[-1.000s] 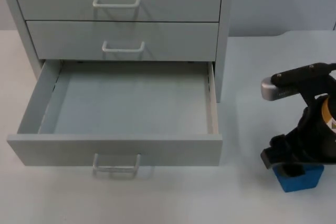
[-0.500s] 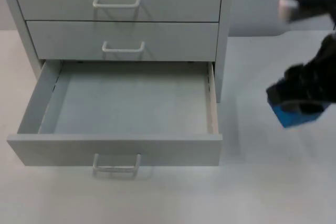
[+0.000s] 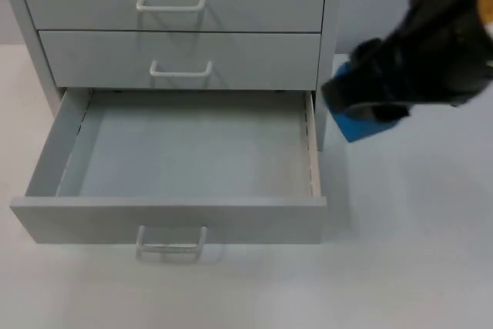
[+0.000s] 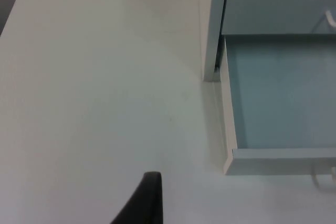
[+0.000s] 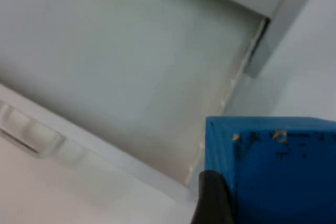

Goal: Open the drawer with the left hand, place the block into the drawer with the right hand, then close the drawer with the left hand.

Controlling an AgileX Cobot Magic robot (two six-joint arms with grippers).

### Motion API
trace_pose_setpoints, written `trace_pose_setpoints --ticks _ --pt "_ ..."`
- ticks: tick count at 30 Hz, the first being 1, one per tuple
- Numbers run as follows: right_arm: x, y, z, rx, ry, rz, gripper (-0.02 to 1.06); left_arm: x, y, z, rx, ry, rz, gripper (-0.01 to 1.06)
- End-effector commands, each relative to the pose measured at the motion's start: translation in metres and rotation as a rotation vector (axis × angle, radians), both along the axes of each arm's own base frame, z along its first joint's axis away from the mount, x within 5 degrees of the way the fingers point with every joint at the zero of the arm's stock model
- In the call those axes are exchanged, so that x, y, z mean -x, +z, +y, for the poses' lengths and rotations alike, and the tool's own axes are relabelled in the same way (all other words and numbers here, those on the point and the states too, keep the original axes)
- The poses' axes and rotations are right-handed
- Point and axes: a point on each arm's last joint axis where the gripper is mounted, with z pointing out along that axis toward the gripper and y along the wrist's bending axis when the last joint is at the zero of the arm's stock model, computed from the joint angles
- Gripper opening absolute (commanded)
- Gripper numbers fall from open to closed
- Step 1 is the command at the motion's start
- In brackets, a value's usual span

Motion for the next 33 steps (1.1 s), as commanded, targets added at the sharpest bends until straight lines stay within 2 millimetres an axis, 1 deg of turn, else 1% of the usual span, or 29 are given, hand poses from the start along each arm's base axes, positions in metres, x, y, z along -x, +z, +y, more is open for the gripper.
trace_pose_setpoints --ticks 1,3,5,7,9,11,12,13,14,15,16,17,18,20,23,24,25,28,29,31,33 --pt "-0.007 0.001 0.011 0.008 0.026 -0.019 0.00 0.001 0.001 0.000 0.007 0.007 -0.014 1.05" --pt "-0.020 -0.008 0.028 0.009 0.051 -0.024 0.00 0.001 0.001 0.000 0.007 0.007 -0.014 1.05" --pt "-0.034 -0.023 0.047 -0.001 0.068 -0.014 0.00 0.001 0.001 0.000 0.010 0.007 -0.015 1.05" --pt "-0.037 -0.026 0.050 0.000 0.071 -0.010 0.00 0.001 0.001 0.000 0.010 0.007 -0.015 1.05" --pt "-0.049 -0.044 0.068 -0.005 0.093 0.003 0.00 0.001 0.001 0.000 0.010 0.007 -0.015 1.05" --pt "-0.057 -0.061 0.080 -0.010 0.111 0.018 0.00 0.001 0.001 0.000 0.010 0.007 -0.015 1.05" --pt "-0.059 -0.066 0.082 -0.008 0.110 0.023 0.00 0.001 0.001 0.000 0.010 0.007 -0.015 1.05" --pt "-0.059 -0.066 0.082 -0.008 0.110 0.023 0.00 0.001 0.001 0.000 0.010 0.007 -0.015 1.05" --pt "-0.062 -0.072 0.086 -0.011 0.111 0.029 0.00 0.001 0.001 0.000 0.010 0.007 -0.015 1.05" --pt "-0.066 -0.084 0.091 -0.001 0.108 0.043 0.01 0.001 0.001 0.000 0.010 0.007 -0.015 1.05" --pt "-0.069 -0.092 0.094 0.007 0.106 0.053 0.04 0.001 0.001 0.000 0.010 0.007 -0.015 1.05" --pt "-0.071 -0.096 0.096 0.014 0.103 0.058 0.07 0.001 0.001 0.000 0.010 0.007 -0.015 1.05" --pt "-0.071 -0.096 0.096 0.014 0.103 0.058 0.07 0.001 0.001 0.000 0.010 0.007 -0.015 1.05" --pt "-0.075 -0.108 0.100 0.031 0.101 0.071 0.18 0.001 0.001 0.000 0.010 0.007 -0.015 1.05" --pt "-0.076 -0.119 0.101 0.041 0.093 0.088 0.41 0.001 0.001 0.000 0.010 0.007 -0.015 1.05" --pt "-0.076 -0.119 0.101 0.041 0.093 0.088 0.41 0.001 0.001 0.000 0.010 0.007 -0.015 1.05" --pt "-0.076 -0.121 0.100 0.050 0.087 0.094 0.50 0.001 0.001 0.000 0.010 0.007 -0.015 1.05" --pt "-0.076 -0.122 0.100 0.049 0.081 0.101 0.68 0.001 0.001 0.000 0.010 0.007 -0.015 1.05" --pt "-0.076 -0.122 0.100 0.045 0.077 0.101 0.72 0.001 0.001 0.000 0.010 0.007 -0.015 1.05" --pt "-0.076 -0.119 0.100 0.039 0.071 0.101 0.74 0.001 0.001 0.000 0.010 0.007 -0.015 1.05" --pt "-0.075 -0.109 0.099 0.014 0.050 0.101 0.74 0.001 0.001 0.000 0.010 0.007 -0.015 1.05"
